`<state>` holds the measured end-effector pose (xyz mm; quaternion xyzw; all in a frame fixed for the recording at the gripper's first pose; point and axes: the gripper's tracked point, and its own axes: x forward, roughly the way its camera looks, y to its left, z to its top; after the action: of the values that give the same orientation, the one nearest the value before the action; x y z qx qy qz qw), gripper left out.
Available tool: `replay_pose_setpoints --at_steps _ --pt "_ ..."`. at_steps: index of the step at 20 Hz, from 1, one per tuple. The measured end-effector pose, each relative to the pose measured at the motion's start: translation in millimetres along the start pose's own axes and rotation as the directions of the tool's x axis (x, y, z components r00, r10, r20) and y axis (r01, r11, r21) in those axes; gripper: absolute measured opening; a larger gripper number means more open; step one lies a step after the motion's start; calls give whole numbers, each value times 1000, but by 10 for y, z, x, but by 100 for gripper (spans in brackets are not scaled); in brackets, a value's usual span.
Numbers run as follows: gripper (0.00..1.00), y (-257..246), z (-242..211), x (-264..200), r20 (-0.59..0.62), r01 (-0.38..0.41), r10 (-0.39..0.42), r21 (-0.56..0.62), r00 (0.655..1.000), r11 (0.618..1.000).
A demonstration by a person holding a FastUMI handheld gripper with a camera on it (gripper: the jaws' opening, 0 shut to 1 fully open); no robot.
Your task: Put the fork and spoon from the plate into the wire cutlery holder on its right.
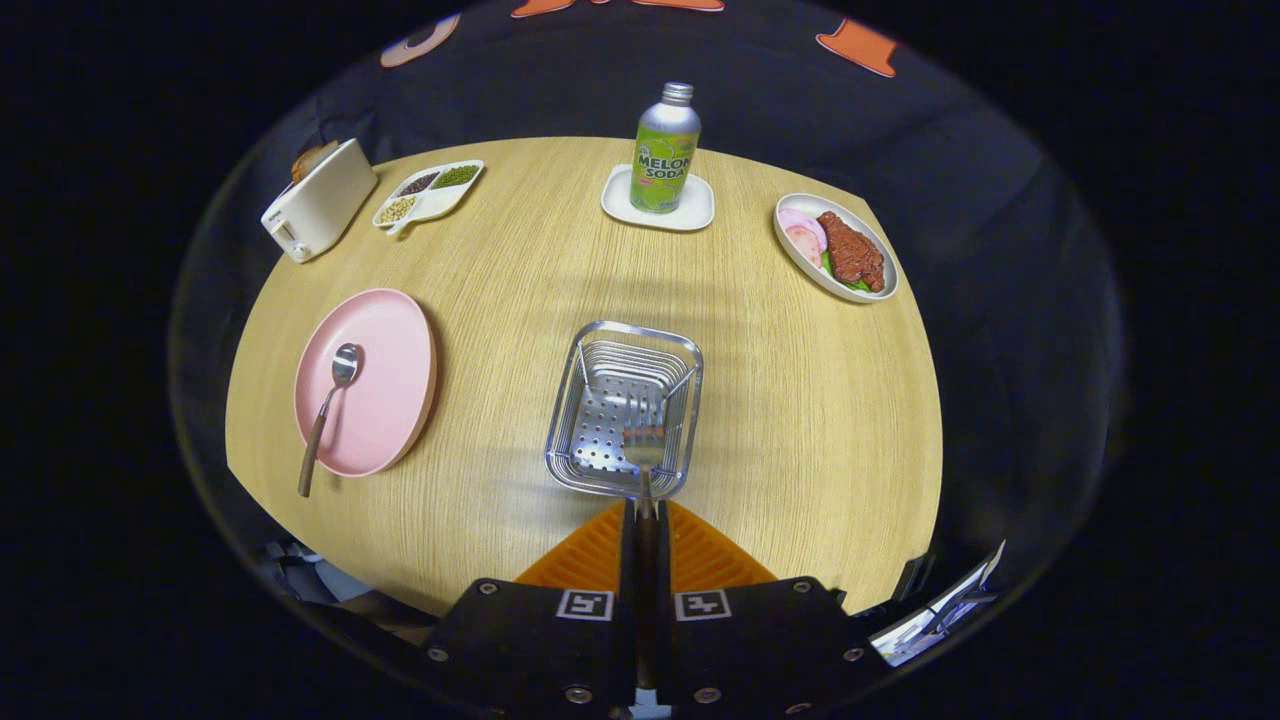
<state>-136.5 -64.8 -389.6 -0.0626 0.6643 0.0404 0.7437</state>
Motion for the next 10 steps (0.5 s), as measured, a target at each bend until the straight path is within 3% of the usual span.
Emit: replay_pose_setpoints --at_steps 5,10 --pt "10 -9 169 -57 64 -15 11 58 998 998" --pt "10 42 640 -348 291 -49 14 114 957 992"
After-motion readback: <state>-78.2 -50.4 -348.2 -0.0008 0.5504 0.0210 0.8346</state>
